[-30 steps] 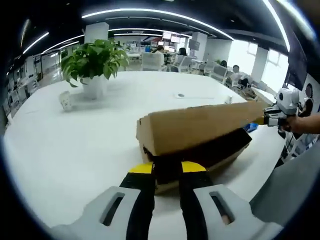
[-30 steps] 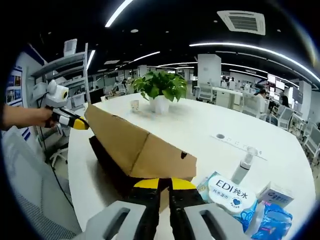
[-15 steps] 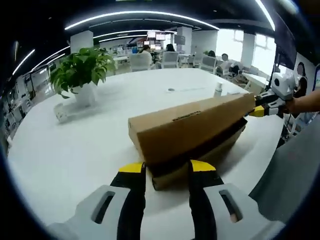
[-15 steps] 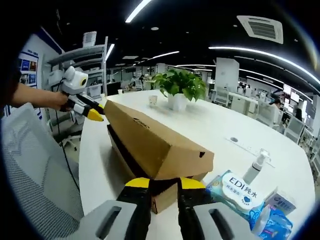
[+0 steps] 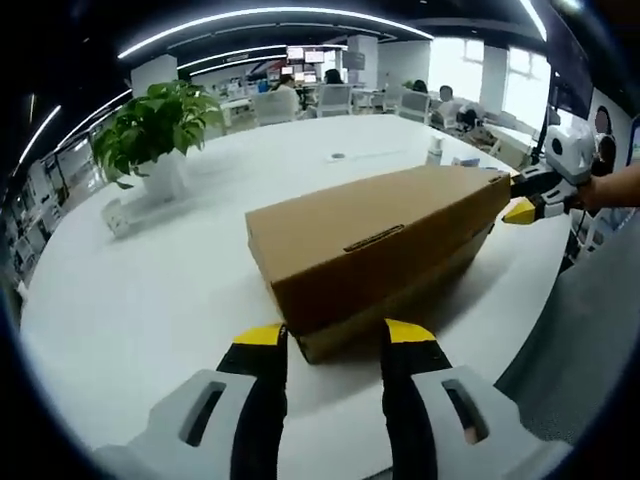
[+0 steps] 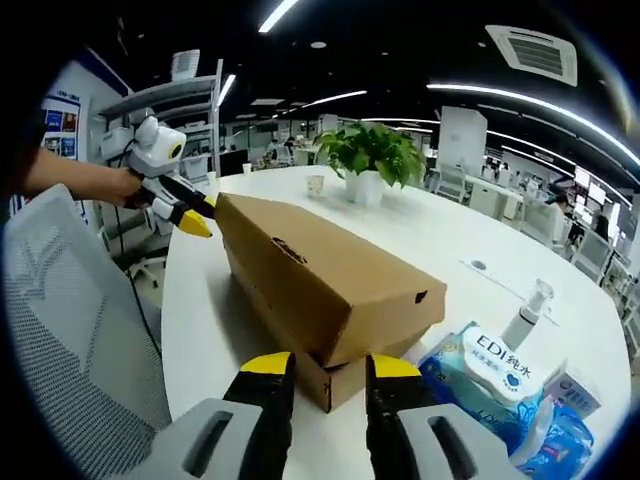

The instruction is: Operate the shoe box by opening the lid, removing the specified soft item, and placing it in the target area until the item is outside and the box remains undamaged.

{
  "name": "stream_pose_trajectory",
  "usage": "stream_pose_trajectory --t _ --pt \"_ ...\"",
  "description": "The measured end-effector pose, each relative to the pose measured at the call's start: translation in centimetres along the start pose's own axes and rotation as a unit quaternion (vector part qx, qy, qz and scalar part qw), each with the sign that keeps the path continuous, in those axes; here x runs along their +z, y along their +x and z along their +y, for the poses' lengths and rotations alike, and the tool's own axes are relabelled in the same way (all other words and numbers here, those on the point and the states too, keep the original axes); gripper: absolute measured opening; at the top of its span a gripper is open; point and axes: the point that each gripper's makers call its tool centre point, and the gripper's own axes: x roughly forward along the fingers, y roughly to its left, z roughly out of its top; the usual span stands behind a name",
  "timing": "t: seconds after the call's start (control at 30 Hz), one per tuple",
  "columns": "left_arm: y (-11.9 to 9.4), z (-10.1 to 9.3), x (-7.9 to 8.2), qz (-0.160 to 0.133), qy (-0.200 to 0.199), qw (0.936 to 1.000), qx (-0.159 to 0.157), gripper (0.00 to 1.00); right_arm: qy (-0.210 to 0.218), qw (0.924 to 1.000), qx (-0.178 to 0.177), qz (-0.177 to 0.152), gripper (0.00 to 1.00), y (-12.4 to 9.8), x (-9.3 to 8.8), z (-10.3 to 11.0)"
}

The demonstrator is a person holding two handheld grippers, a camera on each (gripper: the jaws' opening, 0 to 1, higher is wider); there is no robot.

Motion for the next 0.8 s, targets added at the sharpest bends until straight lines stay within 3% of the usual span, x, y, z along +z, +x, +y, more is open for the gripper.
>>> stream_pose_trajectory --t 0.3,0.8 --pt "1.1 -0.2 -1.7 0.028 -0.001 0.9996 -0.004 0.35 0.027 0.9995 -0.014 0.011 0.26 0.3 -1.3 -0.5" --pt "0.5 0.3 -1.9 0.023 -0.017 0.9996 0.002 0.36 0.015 0.9998 -0.001 -0.011 0.34 0.4 0.3 -0.4"
